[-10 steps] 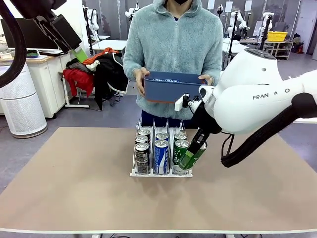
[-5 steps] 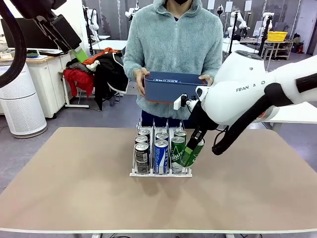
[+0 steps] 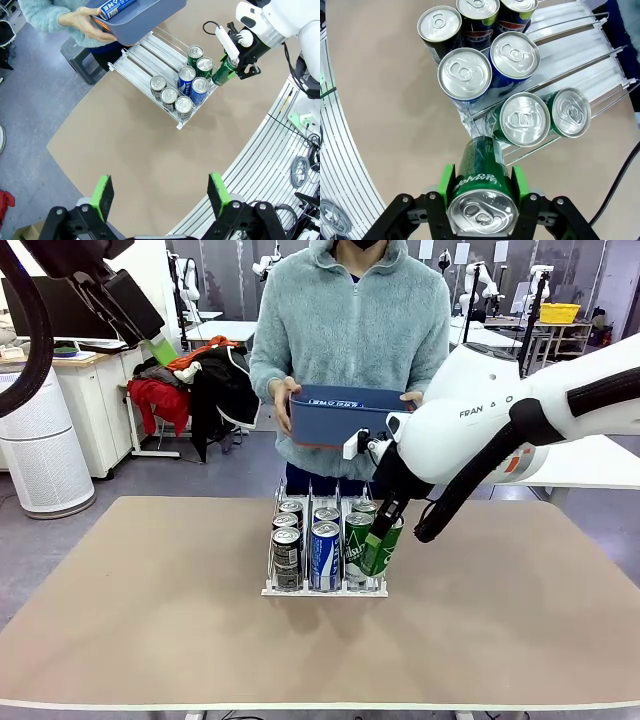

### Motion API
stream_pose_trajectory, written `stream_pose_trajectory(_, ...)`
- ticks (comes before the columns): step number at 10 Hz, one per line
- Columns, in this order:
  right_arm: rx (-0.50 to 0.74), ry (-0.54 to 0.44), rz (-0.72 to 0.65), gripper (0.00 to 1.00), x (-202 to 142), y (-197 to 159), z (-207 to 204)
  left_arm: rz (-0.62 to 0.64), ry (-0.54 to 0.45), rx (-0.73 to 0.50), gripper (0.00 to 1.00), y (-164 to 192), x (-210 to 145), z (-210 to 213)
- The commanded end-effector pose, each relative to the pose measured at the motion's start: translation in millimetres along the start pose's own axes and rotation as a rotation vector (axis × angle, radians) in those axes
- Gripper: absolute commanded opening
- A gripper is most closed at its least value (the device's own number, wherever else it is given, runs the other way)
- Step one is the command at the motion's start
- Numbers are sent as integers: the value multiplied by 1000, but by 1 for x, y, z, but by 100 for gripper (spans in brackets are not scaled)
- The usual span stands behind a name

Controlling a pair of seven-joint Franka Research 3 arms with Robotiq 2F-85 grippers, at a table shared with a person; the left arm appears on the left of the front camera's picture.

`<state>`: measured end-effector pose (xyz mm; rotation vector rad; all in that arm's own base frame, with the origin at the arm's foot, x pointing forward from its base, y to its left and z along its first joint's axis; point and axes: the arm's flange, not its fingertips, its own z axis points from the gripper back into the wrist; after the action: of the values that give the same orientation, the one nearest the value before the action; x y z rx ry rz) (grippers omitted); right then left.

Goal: Fill the beverage cans into the dispenser.
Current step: Place the picked Sprite in the line of the Automatic Can Dispenser with the same cans.

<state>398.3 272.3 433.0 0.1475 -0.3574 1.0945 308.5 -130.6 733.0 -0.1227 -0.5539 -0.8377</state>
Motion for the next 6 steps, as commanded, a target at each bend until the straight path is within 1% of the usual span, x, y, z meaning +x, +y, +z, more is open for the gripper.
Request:
stream_pose_trajectory(1, -52, -62, 54, 58, 15, -17, -9, 1, 4, -6, 100, 1, -2, 0)
stream_pose_trajectory(3, -70, -87, 65, 58, 24, -21, -15, 1, 4, -6, 100, 1, -2, 0)
stream_pose_trajectory(6, -69, -74, 91, 58, 32, -26, -24, 1, 4, -6, 100, 1, -2, 0)
